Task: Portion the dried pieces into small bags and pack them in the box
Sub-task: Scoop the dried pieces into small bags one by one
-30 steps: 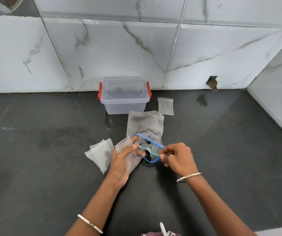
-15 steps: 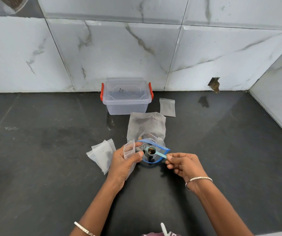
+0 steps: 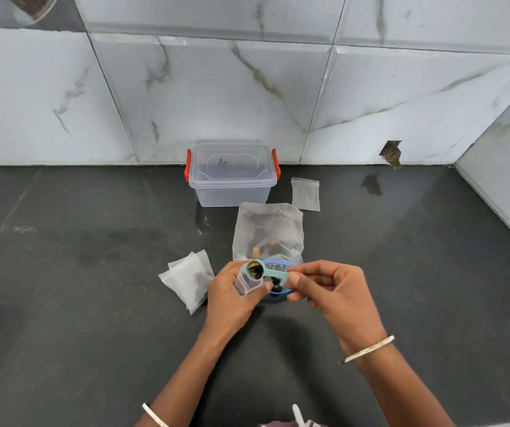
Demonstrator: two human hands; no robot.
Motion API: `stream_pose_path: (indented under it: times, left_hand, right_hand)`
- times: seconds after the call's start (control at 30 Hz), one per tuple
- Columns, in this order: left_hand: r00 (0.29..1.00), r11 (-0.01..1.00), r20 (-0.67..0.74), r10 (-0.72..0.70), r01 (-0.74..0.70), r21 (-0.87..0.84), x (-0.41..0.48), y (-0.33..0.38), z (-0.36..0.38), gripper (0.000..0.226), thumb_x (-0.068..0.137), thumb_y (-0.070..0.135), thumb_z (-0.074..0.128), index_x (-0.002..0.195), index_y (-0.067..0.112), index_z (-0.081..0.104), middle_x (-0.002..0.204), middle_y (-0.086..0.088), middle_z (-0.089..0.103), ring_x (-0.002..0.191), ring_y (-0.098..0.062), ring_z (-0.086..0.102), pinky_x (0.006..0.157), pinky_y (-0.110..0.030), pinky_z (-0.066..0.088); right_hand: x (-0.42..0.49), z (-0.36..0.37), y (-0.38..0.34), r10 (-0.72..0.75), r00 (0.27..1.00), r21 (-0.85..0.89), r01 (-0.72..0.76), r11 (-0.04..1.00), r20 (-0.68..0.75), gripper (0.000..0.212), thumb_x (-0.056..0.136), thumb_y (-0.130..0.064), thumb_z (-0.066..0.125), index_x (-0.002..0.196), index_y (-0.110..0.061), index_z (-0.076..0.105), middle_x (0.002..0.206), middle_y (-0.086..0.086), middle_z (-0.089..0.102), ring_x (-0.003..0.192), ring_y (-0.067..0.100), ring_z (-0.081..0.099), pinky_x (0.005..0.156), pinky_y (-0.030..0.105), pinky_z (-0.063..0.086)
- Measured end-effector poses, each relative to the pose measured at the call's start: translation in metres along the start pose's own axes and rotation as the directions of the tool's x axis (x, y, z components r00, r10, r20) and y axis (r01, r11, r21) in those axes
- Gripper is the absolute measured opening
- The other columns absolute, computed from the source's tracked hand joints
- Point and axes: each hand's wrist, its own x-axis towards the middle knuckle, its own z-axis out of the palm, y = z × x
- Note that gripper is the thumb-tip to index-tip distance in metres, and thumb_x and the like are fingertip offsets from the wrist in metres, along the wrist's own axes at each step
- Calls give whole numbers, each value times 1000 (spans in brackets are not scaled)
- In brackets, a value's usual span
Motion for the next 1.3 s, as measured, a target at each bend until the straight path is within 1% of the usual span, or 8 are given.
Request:
stream_pose_path:
  times: [0.17,0.33,0.5,0.63,0.83,1.0,1.1,1.3]
  left_hand:
    - [998,996,-12,-56,55,-74,1,-2,-1,44,61,39,85,101,21,76,103,5,76,96,-15,74,88,-47,60]
    - [998,993,-21,-57,55,-101,1,-1,-1,52,61,50,83,102,19,77,105,7,76,99,-13,73,90,-43,60]
    - [998,989,-5,-69,68,-130,0,-3,-1,46,62,44,84,101,21,76,106,3,76,101,-17,73,93,-49,58]
    - [997,990,-5,-72,71,-122,-1,-3,-2,48,64,47,83,106,25,74,106,4,77,100,-18,73,93,-50,57]
    - [996,989,22,-87,89,-116,-3,-1,-2,39,64,42,78,102,34,78,114,10,74,105,-14,72,98,-48,56]
    - [995,991,32,-92,95,-92,-5,0,-1,43,68,31,77,111,29,76,118,11,72,106,-13,71,98,-44,57]
    - [997,991,24,-79,81,-102,-8,3,-1,42,73,13,77,111,30,77,118,10,73,107,-11,70,99,-42,56]
    - [997,992,16,-79,80,-96,-11,2,-2,46,75,9,78,116,27,74,119,8,72,107,-8,69,99,-37,57]
  right_hand:
    - [-7,17,21,-499,856,-538,485,689,132,15,79,-14,80,93,-21,80,86,-15,76,78,-5,69,75,8,51]
    - [-11,16,32,-676,715,-616,616,490,177,14,83,-20,73,96,-21,79,95,-12,76,87,-2,68,81,13,53]
    - [-17,15,30,-605,796,-494,516,699,-25,18,76,-10,82,91,-21,81,85,-17,75,74,-1,70,70,16,55]
    - [-12,5,25,-247,949,-60,240,969,-196,13,77,-5,80,88,-11,79,75,1,77,68,16,74,63,20,55]
    - [0,-29,33,-65,973,-96,45,994,-223,8,79,-5,79,80,-13,78,67,5,75,63,18,72,56,21,53]
    - [5,-22,48,-377,915,-588,226,777,-146,14,76,-14,82,85,-26,81,75,-19,75,64,-3,68,67,15,54]
    - [12,-10,58,-521,853,-777,303,552,-37,14,77,-19,81,87,-28,79,80,-13,76,63,6,69,56,26,54]
    - [22,-3,65,-508,847,-881,351,317,155,27,65,-12,88,83,-29,78,72,-9,73,60,19,69,44,28,51]
